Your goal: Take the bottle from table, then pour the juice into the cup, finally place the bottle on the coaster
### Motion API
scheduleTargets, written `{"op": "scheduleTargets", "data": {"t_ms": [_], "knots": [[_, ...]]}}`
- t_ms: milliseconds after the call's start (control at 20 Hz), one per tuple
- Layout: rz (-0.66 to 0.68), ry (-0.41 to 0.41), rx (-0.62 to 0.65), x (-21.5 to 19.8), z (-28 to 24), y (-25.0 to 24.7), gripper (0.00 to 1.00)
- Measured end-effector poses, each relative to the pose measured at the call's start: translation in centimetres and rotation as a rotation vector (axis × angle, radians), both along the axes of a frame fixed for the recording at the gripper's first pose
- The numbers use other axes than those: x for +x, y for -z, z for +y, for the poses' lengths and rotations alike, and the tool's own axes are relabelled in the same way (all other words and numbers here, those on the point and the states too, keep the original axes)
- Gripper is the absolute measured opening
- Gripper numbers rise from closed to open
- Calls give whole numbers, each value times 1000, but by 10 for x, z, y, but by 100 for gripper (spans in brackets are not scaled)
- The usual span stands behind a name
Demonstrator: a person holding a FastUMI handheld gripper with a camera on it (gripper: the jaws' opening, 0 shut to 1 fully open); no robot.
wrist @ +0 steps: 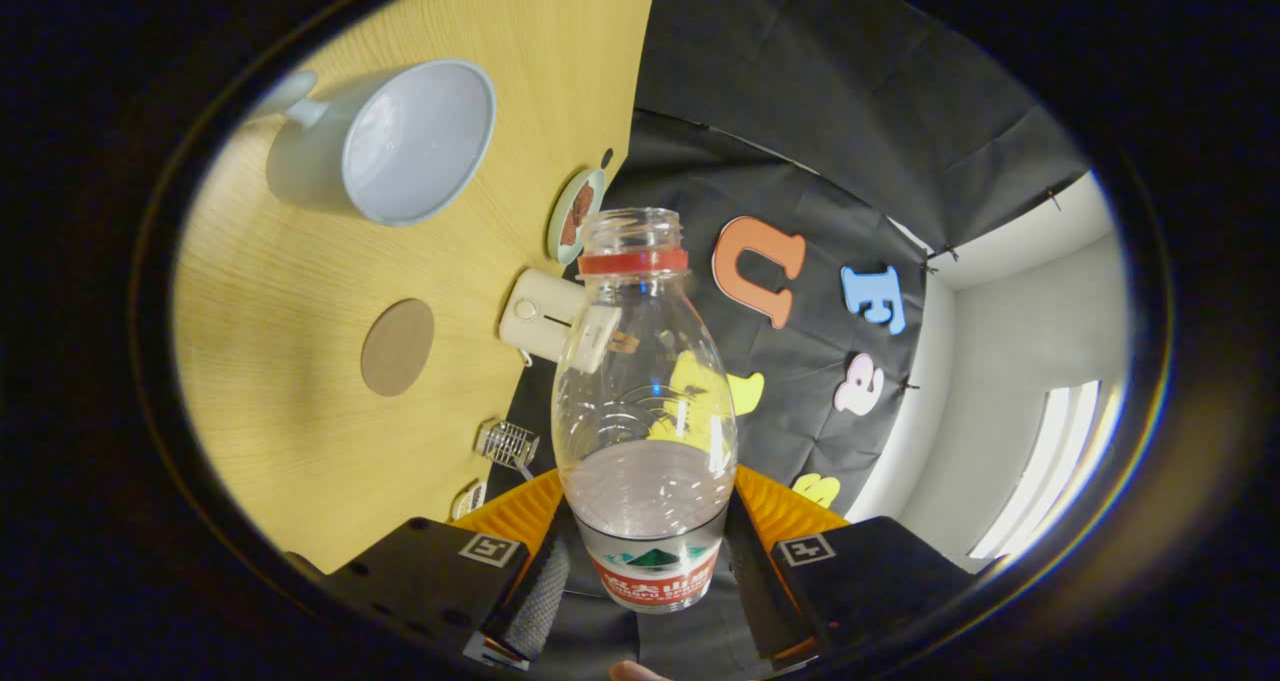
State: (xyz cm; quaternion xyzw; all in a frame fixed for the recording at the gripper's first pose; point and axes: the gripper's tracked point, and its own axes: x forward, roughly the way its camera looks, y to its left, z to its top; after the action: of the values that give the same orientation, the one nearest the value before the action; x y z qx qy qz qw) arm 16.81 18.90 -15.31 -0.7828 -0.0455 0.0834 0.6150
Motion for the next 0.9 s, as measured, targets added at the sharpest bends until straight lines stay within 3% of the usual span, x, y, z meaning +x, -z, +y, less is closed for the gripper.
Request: {"op": "scheduleTargets", "data": {"t_ms": [450,700,900], "knots": [[74,43,174,-4,-4,5,79],[182,81,354,-13,-6,15,79],[194,88,438,-17,-8,12,79]]}}
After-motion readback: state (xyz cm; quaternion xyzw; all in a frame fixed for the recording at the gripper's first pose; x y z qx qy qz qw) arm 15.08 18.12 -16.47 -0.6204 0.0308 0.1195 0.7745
